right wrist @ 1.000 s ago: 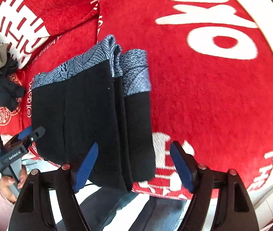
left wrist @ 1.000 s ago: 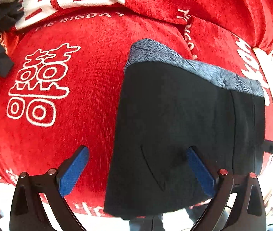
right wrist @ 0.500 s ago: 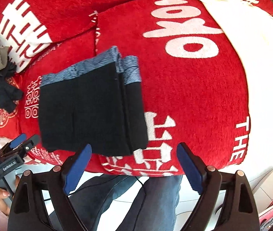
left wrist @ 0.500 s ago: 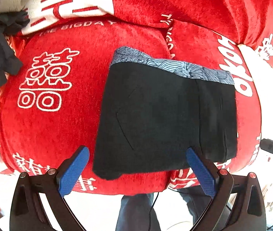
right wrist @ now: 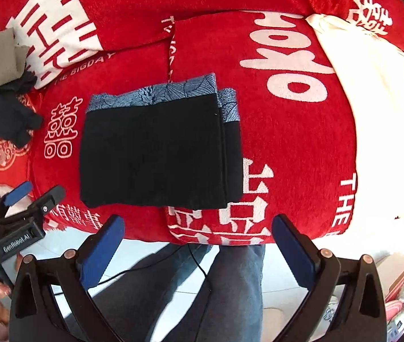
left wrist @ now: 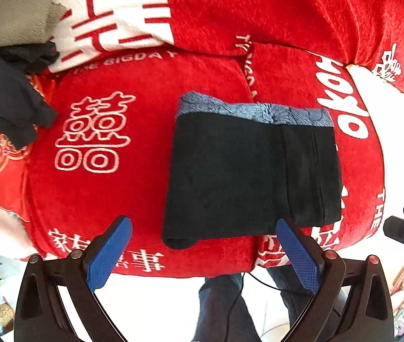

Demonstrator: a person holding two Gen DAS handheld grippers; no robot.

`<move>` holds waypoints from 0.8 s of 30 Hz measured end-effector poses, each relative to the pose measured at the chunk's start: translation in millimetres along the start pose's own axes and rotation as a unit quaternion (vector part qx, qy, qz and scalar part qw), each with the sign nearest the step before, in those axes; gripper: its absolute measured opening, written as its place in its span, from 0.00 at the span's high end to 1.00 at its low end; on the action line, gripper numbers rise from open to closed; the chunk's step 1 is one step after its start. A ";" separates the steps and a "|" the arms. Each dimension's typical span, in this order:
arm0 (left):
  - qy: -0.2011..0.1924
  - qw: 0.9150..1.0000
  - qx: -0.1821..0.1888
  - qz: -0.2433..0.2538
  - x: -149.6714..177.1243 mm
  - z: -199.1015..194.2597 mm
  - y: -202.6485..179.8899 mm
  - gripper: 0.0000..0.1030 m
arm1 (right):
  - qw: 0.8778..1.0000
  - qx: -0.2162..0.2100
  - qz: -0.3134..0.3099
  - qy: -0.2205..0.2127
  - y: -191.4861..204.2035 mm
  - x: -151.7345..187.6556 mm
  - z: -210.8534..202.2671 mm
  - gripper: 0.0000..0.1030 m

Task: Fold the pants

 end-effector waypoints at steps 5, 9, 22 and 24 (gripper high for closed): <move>-0.003 1.000 -0.022 0.007 0.7 -9.5 1.5 0.01 | 1.000 0.011 0.012 0.003 6.8 -1.0 -4.8 0.00; 0.004 1.000 -0.020 0.018 5.5 -10.0 -1.4 0.01 | 1.000 0.023 -0.004 0.000 13.1 -0.6 -7.0 0.00; 0.008 0.999 -0.018 0.027 12.3 -15.3 -6.9 0.01 | 0.999 0.031 -0.009 -0.004 21.6 1.9 -15.8 0.00; 0.006 1.000 -0.017 0.025 12.1 -16.6 -5.8 0.01 | 0.999 0.033 -0.008 -0.004 21.9 2.1 -16.5 0.00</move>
Point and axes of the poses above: each gripper's, at about its wrist camera, not at the fingertips, and z roughly the way its jaws point, y to its left, x to its underside, the point moved 9 cm from there along z, roughly the way its jaws point, and after that the axes turned 10 degrees about x, right-handed, at the moved point
